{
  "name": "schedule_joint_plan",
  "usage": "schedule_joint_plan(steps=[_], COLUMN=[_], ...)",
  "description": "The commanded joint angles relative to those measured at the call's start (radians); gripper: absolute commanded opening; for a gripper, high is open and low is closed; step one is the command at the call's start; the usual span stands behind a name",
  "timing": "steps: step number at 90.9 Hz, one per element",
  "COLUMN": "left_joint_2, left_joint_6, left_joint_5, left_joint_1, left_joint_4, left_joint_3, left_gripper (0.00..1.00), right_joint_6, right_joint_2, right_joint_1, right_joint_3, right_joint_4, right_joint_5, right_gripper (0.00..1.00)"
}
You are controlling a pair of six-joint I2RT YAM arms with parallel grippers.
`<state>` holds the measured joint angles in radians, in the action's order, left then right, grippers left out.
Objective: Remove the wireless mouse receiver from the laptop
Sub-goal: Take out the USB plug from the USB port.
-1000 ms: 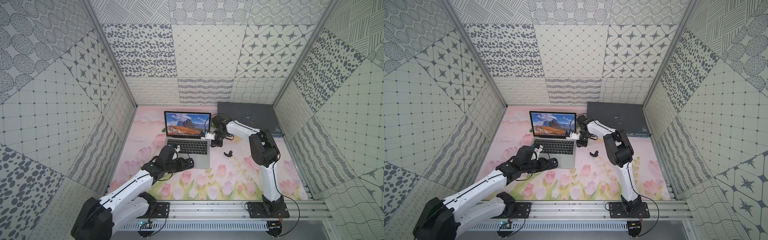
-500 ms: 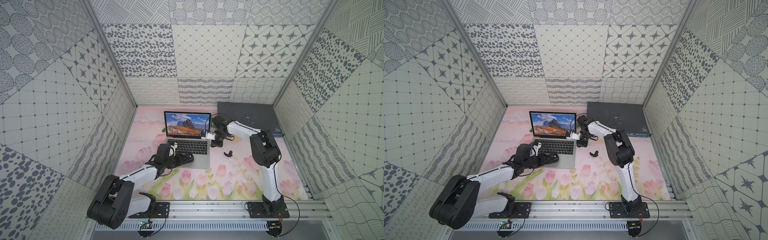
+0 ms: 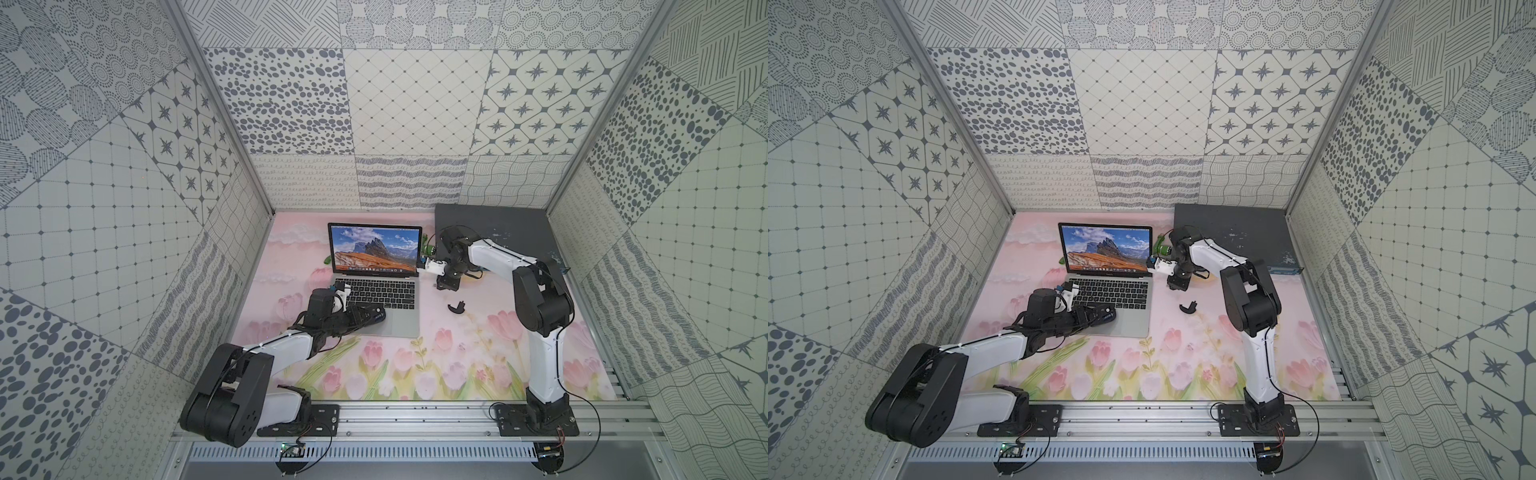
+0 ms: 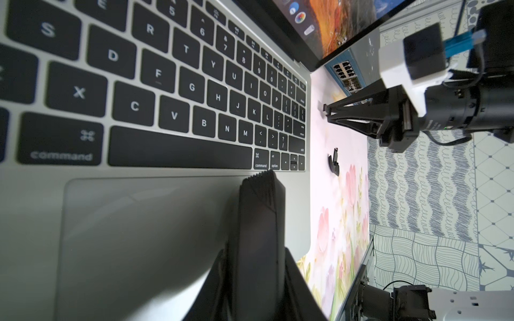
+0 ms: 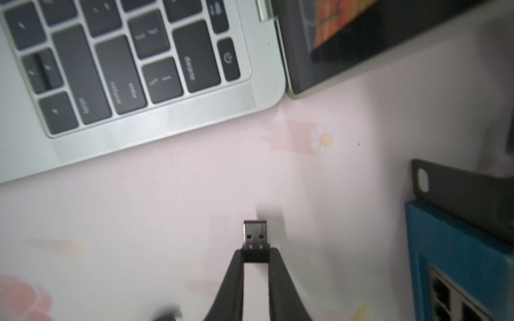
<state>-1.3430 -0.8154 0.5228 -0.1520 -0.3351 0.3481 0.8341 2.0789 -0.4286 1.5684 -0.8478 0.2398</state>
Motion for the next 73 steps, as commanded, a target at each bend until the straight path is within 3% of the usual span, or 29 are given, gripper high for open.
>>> schedule_joint_plan(steps=[1, 19, 35, 57, 73], left_joint_2=[0.005, 0.043, 0.082, 0.162, 0.243], left_joint_6=[0.024, -0.057, -0.06, 0.137, 0.319], left_joint_5=[0.083, 0.247, 0.265, 0.185, 0.07], left_joint_1=[0.01, -0.005, -0.057, -0.225, -0.344], left_joint_4=[-0.051, -0.328, -0.47, -0.394, -0.488], left_joint_3=[-0.013, -0.053, -0.057, -0.001, -0.042], left_gripper=[0.15, 0.17, 0.17, 0.18, 0.19], right_joint_6=[-0.088, -0.411, -0.726, -1.006, -1.35], right_joint_2=[-0.109, -0.324, -0.583, -0.955, -1.16], right_joint_1=[-0.006, -0.022, -0.031, -0.048, -0.05], right_joint_3=[-0.004, -0.139, -0.359, -0.617, -0.698], right_joint_4=[0.025, 0.115, 0.239, 0.266, 0.279], right_joint_5=[0.128, 0.415, 0.467, 0.528, 0.584], right_gripper=[0.0, 0.0, 0.0, 0.0, 0.0])
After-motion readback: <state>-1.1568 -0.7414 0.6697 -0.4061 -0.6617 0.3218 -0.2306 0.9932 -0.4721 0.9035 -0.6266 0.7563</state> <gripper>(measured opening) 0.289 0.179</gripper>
